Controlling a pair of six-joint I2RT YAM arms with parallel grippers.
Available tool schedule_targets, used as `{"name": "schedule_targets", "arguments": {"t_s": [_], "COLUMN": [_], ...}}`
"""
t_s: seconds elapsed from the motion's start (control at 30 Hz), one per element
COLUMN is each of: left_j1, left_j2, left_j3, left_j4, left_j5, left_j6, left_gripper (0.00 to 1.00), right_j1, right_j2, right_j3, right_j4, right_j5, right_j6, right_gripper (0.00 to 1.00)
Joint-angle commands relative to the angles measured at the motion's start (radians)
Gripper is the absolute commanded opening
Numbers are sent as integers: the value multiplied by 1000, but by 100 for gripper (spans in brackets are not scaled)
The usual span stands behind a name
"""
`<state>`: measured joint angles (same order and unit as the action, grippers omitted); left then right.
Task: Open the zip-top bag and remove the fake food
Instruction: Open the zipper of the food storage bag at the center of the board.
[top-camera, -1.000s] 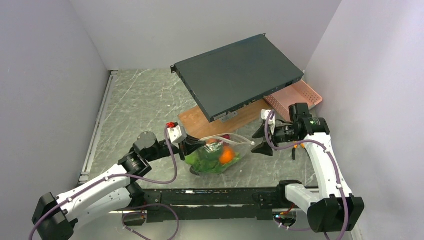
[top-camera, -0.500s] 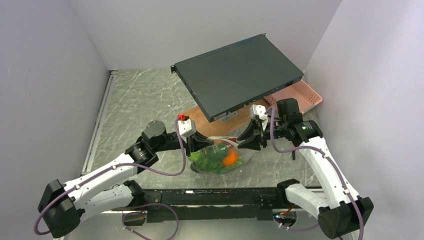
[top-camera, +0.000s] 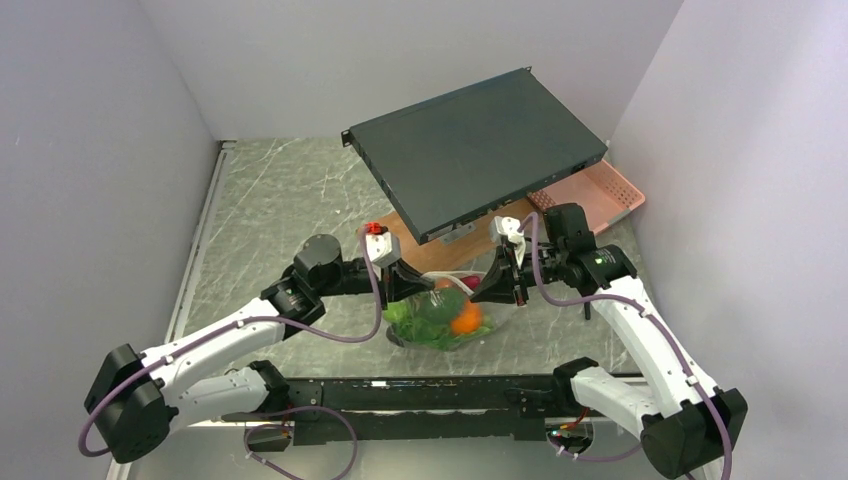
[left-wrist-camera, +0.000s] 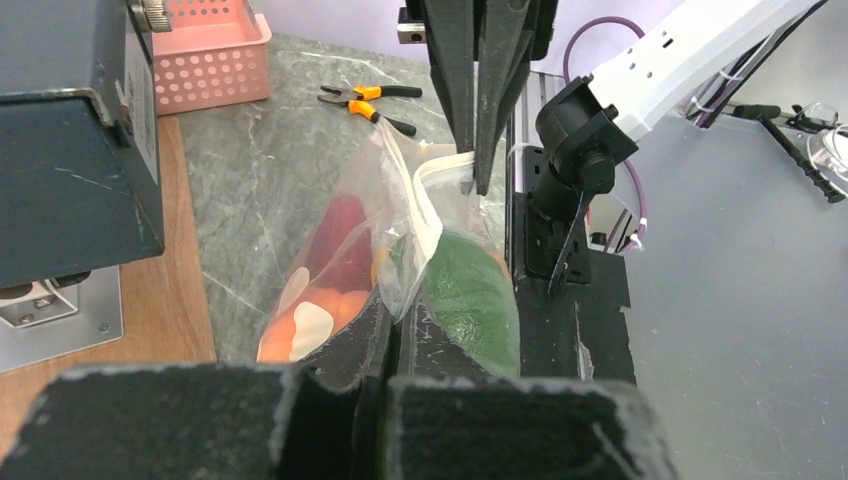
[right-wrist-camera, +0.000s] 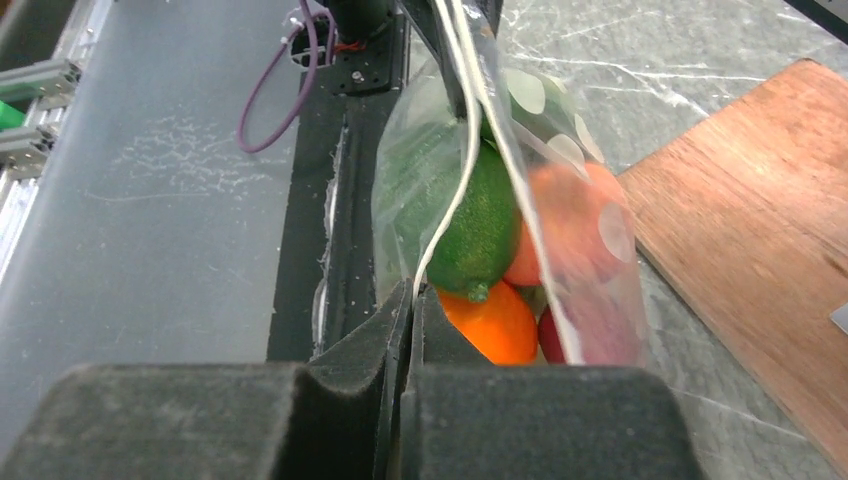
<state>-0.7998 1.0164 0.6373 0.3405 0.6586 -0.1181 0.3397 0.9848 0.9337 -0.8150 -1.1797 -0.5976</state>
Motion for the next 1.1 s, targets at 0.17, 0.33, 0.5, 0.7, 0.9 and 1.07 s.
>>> {"name": "schedule_targets", "arguments": {"t_s": [0.17, 0.33, 0.5, 0.7, 0.9, 1.07], "left_j1": [2, 3, 3, 3, 3, 3], "left_j2": [25, -69, -172, -217, -206, -143], "left_j3": [82, 58, 35, 32, 61, 91], "left_j4": [72, 66, -8, -89, -90, -69], "left_j5": [-59, -128, -171, -213, -259, -302], "left_j6": [-90, -128, -156, -223, -339, -487], "left_gripper": [41, 73, 83, 86, 90, 92], "right_j1": [4, -6, -16, -20, -20, -21], "right_j2": [-45, -68, -119, -171, -196, -184], "right_j3": [-5, -40, -85, -116, -117, -154], "right_j4": [240, 337, 417, 518, 597, 576], "right_j5": [-104, -76, -36, -13, 160, 396], "right_j6": [331, 457, 627, 833, 1027, 1129], "right_gripper": [0, 0, 0, 0, 0, 0]}}
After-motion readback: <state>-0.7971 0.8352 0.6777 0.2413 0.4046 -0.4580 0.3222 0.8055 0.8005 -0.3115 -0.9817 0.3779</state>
